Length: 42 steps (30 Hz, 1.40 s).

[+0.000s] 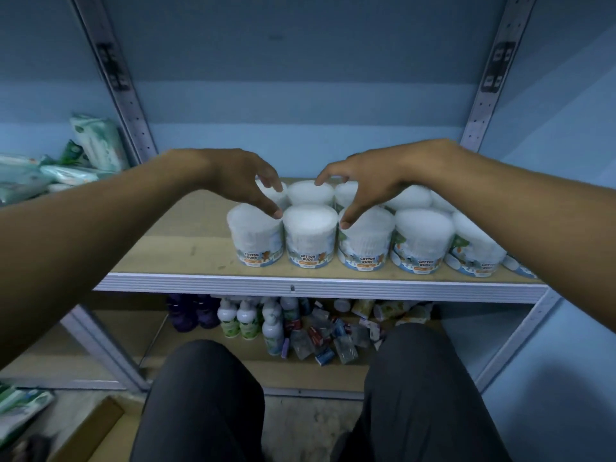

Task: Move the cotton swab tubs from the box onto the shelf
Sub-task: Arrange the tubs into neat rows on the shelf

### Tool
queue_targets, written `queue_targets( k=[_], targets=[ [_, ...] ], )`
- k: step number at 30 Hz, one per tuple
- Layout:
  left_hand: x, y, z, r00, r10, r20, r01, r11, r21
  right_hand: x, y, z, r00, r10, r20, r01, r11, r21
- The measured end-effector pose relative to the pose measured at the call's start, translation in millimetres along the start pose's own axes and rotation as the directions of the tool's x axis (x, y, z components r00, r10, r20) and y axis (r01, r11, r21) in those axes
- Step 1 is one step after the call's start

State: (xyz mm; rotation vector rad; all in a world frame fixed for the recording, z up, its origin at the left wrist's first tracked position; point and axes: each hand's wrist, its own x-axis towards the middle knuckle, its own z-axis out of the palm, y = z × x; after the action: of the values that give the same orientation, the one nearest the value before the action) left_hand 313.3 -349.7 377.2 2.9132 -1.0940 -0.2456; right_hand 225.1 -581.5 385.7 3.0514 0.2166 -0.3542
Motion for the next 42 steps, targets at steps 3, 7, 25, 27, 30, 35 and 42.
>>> queue_targets(
  k=[3,7,25,27,30,35,42],
  targets=[
    [-8.7,-14.9,4.2,0.999,-0.046,-0.002,0.046,0.999,-0.006,11.5,-16.3,-0.6,1.0,-0.025,0.002,0.025,1.0,0.004],
    [-14.5,-25.0,10.9,0.997,-0.075,0.001,0.075,0.997,-0.026,23.5,-33.9,2.2,0.998,-0.052,0.02,0.052,0.999,0.01],
    [-5.7,-37.0,24.0,0.999,-0.031,0.017,0.031,1.0,-0.004,41.4,-62.5,11.3,0.993,-0.102,0.053,0.105,0.992,-0.067],
    [-5.3,-36.4,23.9,0.999,-0.028,0.023,0.028,1.0,-0.005,41.5,-62.4,11.6,0.993,-0.101,0.054,0.104,0.993,-0.064],
    [-4.9,-35.8,23.7,0.999,-0.026,0.025,0.026,1.0,-0.005,42.6,-59.8,13.4,0.993,-0.105,0.044,0.107,0.993,-0.054],
    [-4.9,-32.3,23.9,0.999,-0.029,0.014,0.029,1.0,-0.01,41.1,-54.3,19.6,0.993,-0.115,-0.004,0.115,0.993,-0.018],
    [-15.4,-18.3,21.7,0.997,0.025,-0.076,-0.025,1.0,0.003,19.7,-42.5,18.7,0.987,-0.125,-0.105,0.13,0.991,0.044]
  ],
)
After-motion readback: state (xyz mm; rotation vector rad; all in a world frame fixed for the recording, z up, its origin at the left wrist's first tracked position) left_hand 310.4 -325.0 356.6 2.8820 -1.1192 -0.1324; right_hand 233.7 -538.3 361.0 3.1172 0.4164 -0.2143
